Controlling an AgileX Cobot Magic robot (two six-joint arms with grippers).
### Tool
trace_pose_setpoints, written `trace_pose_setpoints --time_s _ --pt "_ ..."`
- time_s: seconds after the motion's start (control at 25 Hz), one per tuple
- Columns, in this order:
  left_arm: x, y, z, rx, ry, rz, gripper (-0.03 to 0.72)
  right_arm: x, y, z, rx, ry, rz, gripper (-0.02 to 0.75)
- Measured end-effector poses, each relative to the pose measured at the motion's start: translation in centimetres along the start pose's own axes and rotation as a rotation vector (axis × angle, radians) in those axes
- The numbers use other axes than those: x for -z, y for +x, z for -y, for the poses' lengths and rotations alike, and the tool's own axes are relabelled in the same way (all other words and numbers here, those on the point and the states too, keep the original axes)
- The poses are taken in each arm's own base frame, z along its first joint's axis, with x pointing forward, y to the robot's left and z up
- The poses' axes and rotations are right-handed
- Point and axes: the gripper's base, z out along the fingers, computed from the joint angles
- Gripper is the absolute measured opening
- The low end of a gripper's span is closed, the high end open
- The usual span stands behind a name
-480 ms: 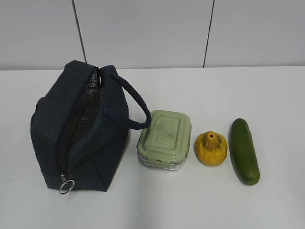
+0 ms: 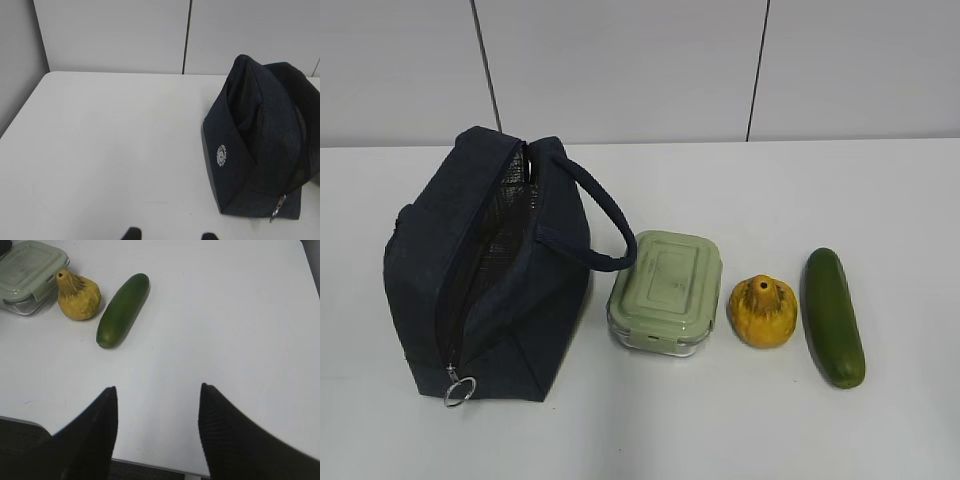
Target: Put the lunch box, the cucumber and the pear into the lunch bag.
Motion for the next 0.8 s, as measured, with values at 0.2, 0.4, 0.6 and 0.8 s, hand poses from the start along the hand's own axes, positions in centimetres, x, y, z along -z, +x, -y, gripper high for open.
trace_pose_setpoints --time_s 0.2,0.4,0.6,0.8 --pt "0.0 0.0 0.0 0.0 0.0 0.0 0.236 0.0 0.0 0.0 0.0 0.0 0.0 0.412" --pt "0.0 0.0 0.0 0.0 0.0 0.0 0.236 0.0 0.0 0.0 0.0 0.0 0.0 0.412" --pt "0.0 0.0 0.01 0.0 0.001 0.0 0.236 0.0 0.0 0.0 0.0 0.0 0.0 0.412" --pt "0.0 -0.01 0.03 0.002 0.004 0.001 0.236 0.0 -0.04 0.0 0.0 0.0 0.005 0.412"
